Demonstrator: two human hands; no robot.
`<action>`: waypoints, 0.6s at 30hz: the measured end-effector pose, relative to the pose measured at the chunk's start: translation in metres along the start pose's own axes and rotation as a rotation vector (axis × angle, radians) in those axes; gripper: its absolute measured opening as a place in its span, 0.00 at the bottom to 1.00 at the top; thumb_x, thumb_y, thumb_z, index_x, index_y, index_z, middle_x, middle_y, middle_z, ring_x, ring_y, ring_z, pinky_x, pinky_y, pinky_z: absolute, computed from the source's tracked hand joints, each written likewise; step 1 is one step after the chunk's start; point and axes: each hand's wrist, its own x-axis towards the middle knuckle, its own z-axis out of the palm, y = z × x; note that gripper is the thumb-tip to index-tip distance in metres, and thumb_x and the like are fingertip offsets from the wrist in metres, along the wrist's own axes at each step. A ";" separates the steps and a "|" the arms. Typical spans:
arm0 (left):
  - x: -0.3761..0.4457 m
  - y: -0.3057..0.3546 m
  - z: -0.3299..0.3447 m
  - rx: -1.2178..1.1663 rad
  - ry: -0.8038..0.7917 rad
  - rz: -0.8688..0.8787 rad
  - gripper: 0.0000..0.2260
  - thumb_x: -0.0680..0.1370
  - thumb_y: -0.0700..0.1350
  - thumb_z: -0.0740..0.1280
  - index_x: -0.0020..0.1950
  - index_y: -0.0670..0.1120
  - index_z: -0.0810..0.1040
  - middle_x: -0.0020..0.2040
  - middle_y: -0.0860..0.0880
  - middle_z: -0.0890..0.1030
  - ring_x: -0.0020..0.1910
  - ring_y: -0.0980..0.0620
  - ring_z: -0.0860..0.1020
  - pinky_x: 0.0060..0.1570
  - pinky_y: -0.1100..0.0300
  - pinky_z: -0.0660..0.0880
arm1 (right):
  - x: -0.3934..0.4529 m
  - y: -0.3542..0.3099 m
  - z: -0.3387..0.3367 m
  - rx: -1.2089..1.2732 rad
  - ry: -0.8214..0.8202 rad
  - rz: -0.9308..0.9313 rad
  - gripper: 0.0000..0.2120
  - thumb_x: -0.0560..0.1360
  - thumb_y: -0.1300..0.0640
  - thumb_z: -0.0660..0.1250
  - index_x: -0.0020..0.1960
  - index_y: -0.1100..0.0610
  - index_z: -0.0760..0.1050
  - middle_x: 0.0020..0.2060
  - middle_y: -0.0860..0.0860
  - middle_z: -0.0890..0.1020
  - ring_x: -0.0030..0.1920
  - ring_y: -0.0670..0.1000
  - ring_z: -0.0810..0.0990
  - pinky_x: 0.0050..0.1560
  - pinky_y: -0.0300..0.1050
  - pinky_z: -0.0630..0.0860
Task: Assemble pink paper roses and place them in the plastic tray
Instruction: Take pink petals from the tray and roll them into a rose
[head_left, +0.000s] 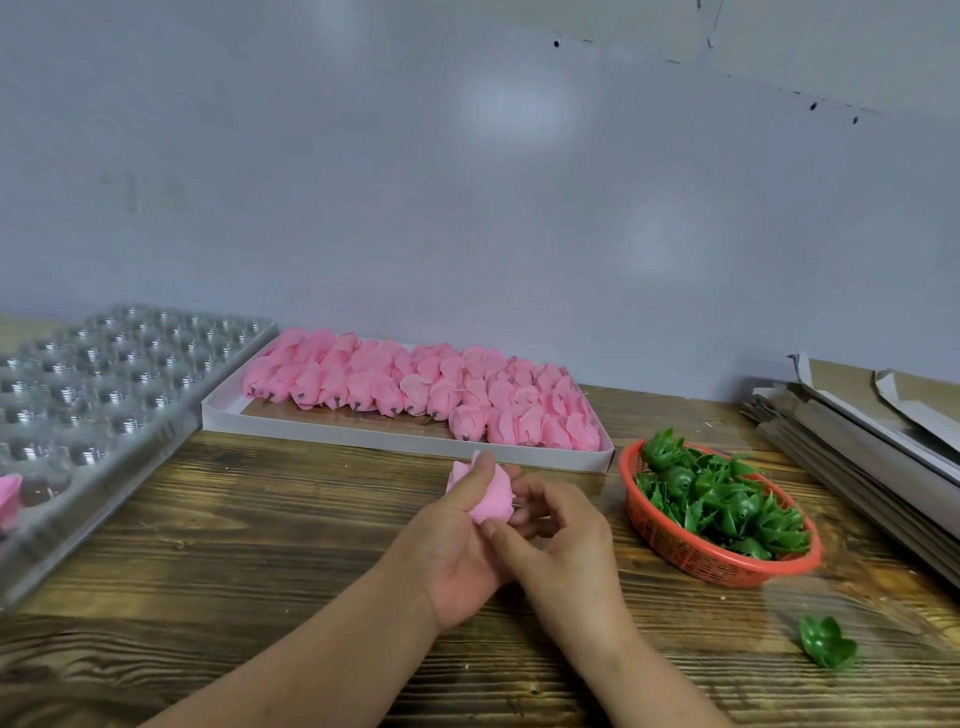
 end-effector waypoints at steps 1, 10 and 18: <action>0.000 0.000 0.000 0.009 -0.006 -0.001 0.16 0.71 0.51 0.67 0.52 0.41 0.76 0.40 0.39 0.82 0.38 0.43 0.83 0.39 0.51 0.81 | -0.001 0.000 0.000 0.008 -0.002 -0.007 0.20 0.64 0.67 0.76 0.44 0.44 0.76 0.41 0.46 0.81 0.39 0.41 0.78 0.40 0.30 0.73; -0.004 0.001 0.002 0.036 -0.067 -0.024 0.16 0.72 0.50 0.67 0.51 0.39 0.79 0.44 0.39 0.83 0.43 0.45 0.84 0.40 0.53 0.82 | -0.001 -0.002 0.000 0.021 -0.042 0.013 0.22 0.65 0.68 0.74 0.47 0.43 0.75 0.41 0.47 0.80 0.37 0.42 0.75 0.41 0.34 0.73; -0.007 -0.009 0.001 0.328 -0.063 0.039 0.13 0.61 0.51 0.75 0.42 0.46 0.84 0.41 0.44 0.77 0.36 0.51 0.75 0.40 0.58 0.77 | 0.004 0.005 0.000 0.456 -0.120 0.308 0.08 0.69 0.69 0.70 0.34 0.59 0.79 0.25 0.54 0.73 0.26 0.47 0.70 0.27 0.37 0.68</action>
